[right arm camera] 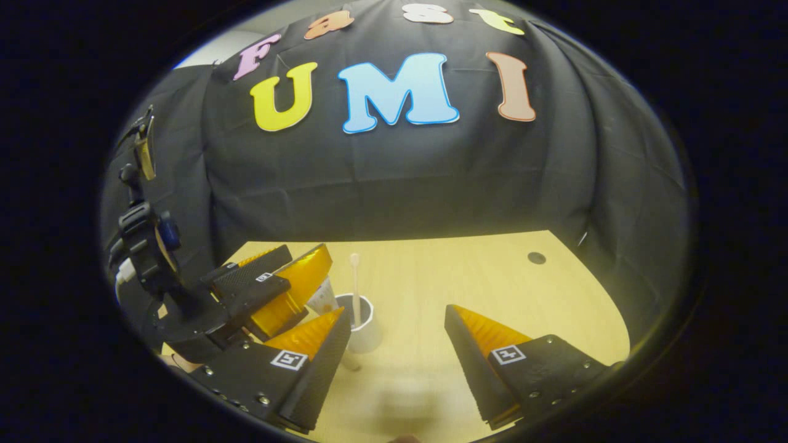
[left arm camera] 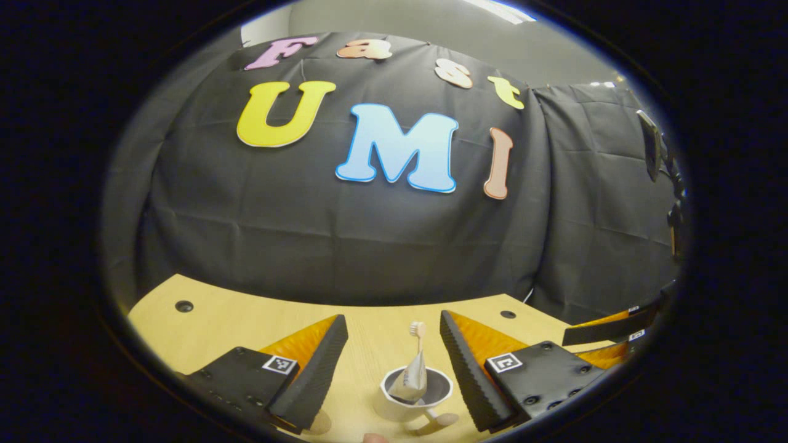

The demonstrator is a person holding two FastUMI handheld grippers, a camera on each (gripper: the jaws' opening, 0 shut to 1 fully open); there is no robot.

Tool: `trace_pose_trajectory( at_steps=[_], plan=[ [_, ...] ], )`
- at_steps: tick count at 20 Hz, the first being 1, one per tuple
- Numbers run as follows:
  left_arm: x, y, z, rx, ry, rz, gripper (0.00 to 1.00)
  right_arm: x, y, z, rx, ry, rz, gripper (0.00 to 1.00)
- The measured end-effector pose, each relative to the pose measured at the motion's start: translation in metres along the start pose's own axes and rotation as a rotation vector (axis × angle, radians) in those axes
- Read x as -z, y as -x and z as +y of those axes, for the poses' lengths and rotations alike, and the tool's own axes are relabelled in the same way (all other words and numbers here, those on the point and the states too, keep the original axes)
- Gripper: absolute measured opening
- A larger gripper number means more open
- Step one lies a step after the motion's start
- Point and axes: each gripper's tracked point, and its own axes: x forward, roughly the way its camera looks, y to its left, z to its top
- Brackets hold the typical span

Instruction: Put the toothbrush and toothpaste on the desktop into the cup, then pick up the cup and place it on the coaster on the desktop.

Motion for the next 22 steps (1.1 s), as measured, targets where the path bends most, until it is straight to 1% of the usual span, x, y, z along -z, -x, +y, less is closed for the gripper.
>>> trace_pose_trajectory(
  at_steps=[5,6,7,12,13,14,17,18,19,20,21,22],
  plan=[
    [-0.016,0.020,0.016,-0.037,-0.003,-0.016,0.96,0.004,-0.011,0.017,-0.024,0.016,0.035,0.93],
    [-0.018,0.024,0.019,-0.044,-0.003,-0.018,0.94,0.005,-0.014,0.020,-0.029,0.015,0.044,0.93],
    [-0.021,0.027,0.023,-0.052,-0.002,-0.019,0.96,0.006,-0.015,0.023,-0.033,0.013,0.056,0.93],
    [-0.027,0.045,0.040,-0.091,0.003,-0.018,0.96,0.020,-0.027,0.032,-0.035,0.013,0.147,0.93],
    [-0.028,0.048,0.041,-0.094,0.004,-0.018,0.94,0.024,-0.030,0.033,-0.034,0.015,0.170,0.93],
    [-0.029,0.052,0.042,-0.103,0.002,-0.018,0.96,0.026,-0.034,0.035,-0.036,0.016,0.190,0.93],
    [-0.033,0.061,0.048,-0.122,-0.001,-0.019,0.96,0.034,-0.039,0.040,-0.037,0.023,0.238,0.93],
    [-0.033,0.064,0.049,-0.126,0.004,-0.018,0.96,0.038,-0.040,0.042,-0.036,0.027,0.257,0.93],
    [-0.032,0.067,0.050,-0.133,0.010,-0.015,0.98,0.040,-0.043,0.044,-0.035,0.030,0.278,0.93],
    [-0.033,0.069,0.051,-0.138,0.017,-0.013,0.96,0.043,-0.045,0.045,-0.036,0.033,0.299,0.93],
    [-0.033,0.072,0.050,-0.139,0.024,-0.012,0.96,0.045,-0.048,0.046,-0.032,0.037,0.323,0.93],
    [-0.032,0.075,0.052,-0.145,0.030,-0.010,0.98,0.049,-0.049,0.048,-0.031,0.037,0.346,0.93]
  ],
)
